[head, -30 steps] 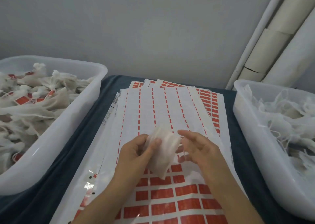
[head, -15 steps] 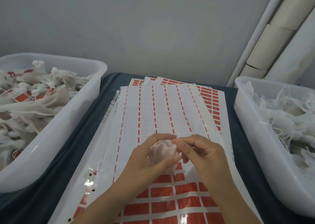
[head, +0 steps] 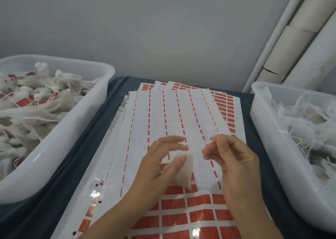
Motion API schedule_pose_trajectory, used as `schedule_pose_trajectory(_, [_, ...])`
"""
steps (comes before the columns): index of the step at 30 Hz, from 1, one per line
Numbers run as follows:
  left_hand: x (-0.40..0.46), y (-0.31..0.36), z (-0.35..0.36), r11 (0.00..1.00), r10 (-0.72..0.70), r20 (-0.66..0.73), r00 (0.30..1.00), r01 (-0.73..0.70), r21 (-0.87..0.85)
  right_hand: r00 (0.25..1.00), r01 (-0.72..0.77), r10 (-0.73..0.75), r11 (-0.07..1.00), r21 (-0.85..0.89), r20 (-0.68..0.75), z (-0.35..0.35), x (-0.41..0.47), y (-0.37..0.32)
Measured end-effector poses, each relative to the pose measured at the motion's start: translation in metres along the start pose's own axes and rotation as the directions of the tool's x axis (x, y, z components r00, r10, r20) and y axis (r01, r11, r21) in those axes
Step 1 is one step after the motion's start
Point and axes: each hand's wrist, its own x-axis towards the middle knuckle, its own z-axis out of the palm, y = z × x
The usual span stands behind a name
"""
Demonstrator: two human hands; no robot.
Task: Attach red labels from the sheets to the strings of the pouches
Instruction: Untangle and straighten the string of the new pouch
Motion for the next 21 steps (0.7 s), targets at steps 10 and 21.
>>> schedule_pose_trajectory(10, [0.003,0.002,-0.010,0.664,-0.373,0.536,0.757,0.622,-0.416,0.931,0.065,-0.072,0.997,0.032,0.359,0.009,-0.012,-0.009])
schedule_pose_trajectory(21, [0.006,-0.002,-0.029,0.319,-0.297,0.552,0.779,0.626,-0.712,0.967,0.112,-0.039,0.954,-0.280,0.254,0.013,-0.011,0.004])
